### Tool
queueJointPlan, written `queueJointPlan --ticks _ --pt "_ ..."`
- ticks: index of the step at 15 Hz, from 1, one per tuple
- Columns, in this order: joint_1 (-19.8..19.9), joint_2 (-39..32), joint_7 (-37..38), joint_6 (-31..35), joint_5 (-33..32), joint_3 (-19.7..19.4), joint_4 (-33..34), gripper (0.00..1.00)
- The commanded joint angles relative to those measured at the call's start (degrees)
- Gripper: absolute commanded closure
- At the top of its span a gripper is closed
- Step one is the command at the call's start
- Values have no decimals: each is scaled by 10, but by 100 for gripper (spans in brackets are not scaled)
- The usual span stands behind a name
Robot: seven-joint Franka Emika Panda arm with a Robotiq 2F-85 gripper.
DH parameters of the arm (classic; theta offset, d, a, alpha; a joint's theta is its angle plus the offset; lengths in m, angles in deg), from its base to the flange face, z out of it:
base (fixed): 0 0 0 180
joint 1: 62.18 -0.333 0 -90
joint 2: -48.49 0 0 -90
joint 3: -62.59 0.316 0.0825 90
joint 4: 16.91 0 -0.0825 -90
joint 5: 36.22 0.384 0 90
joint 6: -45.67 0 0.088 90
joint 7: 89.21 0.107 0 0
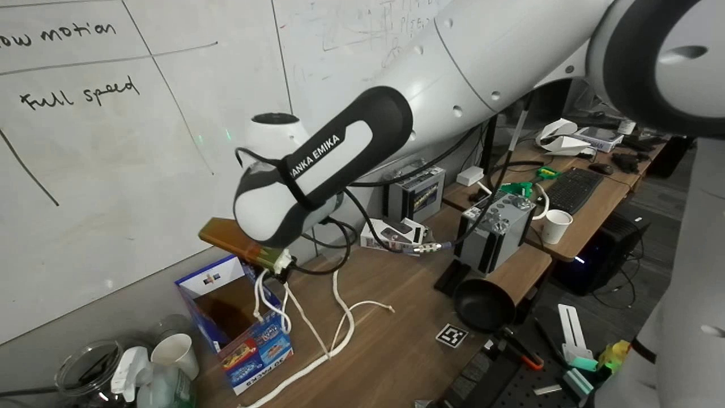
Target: Put the string in the blue box
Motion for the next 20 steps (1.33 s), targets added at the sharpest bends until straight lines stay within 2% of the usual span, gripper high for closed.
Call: queueJointPlan --ticks 1,6,11,20 --pt "-66 9 39 -79 -49 -46 94 94" --pt "-122 -29 92 -149 -143 -63 226 94" --pt "-171 -127 131 -185 -213 -81 325 95" --pt "-210 -291 116 -222 -211 -142 446 97"
